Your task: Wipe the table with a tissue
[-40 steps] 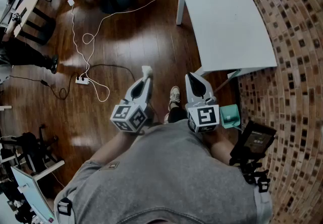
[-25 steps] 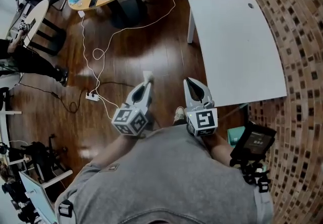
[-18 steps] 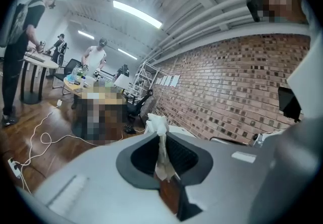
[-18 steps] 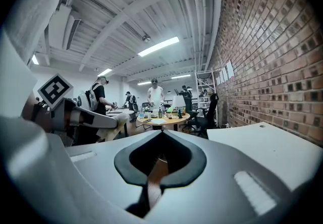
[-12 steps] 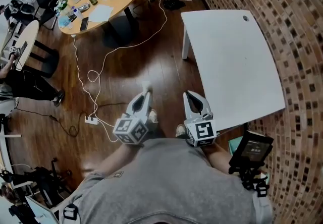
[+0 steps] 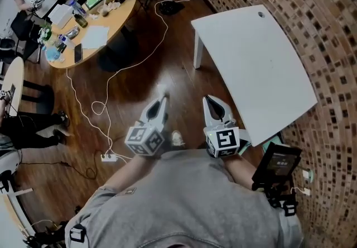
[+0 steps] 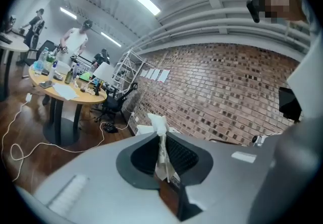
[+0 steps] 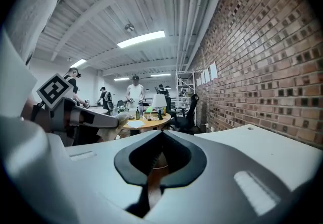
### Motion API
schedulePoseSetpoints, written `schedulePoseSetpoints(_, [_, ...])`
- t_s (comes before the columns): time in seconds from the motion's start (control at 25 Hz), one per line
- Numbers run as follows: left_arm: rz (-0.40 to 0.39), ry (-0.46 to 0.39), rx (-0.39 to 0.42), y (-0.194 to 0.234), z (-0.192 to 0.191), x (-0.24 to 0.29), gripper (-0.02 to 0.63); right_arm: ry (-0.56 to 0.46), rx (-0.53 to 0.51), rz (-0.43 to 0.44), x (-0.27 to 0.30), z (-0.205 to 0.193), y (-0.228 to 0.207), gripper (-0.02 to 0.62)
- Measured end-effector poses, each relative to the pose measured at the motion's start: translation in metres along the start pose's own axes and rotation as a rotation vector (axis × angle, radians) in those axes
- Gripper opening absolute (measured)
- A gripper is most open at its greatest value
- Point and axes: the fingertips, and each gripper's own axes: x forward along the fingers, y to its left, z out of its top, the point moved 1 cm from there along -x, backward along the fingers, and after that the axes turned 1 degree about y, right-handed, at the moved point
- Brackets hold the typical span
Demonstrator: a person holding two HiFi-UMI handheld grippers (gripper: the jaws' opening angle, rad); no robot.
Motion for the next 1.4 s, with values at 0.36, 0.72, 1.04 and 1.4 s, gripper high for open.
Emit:
schedulePoseSetpoints(0.36, [-0.104,0.051,0.015,0.026,0.016,0.053,0.034,-0.004,0.034,-0.140,0.033,0.003,-0.019,0.014])
schedulePoseSetpoints(0.72, [-0.190,0.140,0.110,0.007,0.034,0.154,0.032,-0.035,0.128,-0.263,0.071,0.007,-0.098,0.014])
schedulePoseSetpoints(1.04, [-0.318,0.214,0.206,-0.041,0.030,0.239,0.031,-0.058,0.182,-0.416,0.065,0.010,-0.177,0.014])
schedulePoseSetpoints(1.4, [-0.466,0.309,0.248,-0.078,0.020,0.311,0.031,-0.040,0.228,-0.606,0.057,0.003,-0.232,0.014])
